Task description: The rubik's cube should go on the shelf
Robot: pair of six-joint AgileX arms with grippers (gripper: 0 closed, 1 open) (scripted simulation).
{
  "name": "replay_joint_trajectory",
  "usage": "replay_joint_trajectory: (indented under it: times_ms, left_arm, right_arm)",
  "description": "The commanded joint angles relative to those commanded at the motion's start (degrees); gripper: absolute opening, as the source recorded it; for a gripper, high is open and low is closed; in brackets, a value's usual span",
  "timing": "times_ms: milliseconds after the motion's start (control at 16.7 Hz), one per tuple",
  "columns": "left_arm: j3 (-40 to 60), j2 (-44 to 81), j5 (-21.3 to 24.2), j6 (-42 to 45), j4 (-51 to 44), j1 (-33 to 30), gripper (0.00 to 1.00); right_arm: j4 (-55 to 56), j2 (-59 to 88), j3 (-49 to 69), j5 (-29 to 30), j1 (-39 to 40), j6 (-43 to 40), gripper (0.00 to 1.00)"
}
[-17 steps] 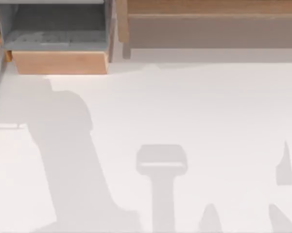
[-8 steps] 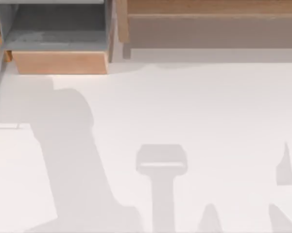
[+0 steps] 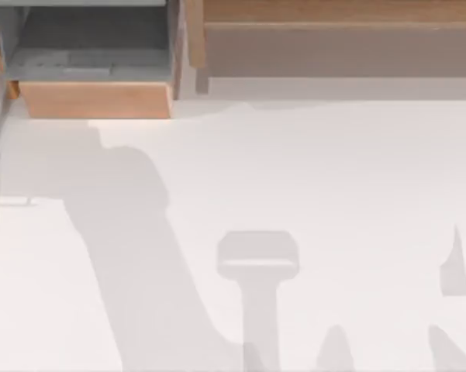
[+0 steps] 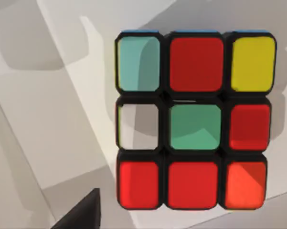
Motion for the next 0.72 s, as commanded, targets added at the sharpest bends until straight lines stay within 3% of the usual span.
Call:
replay_joint_trajectory:
  times_ms: [720]
  left_arm:
    - [-0.40,7.32,0.19,-0.58,7.47,-0.36,1.00]
  right_arm:
    - [0.00,0.00,0.00,0.00,0.00,0.00,1.00]
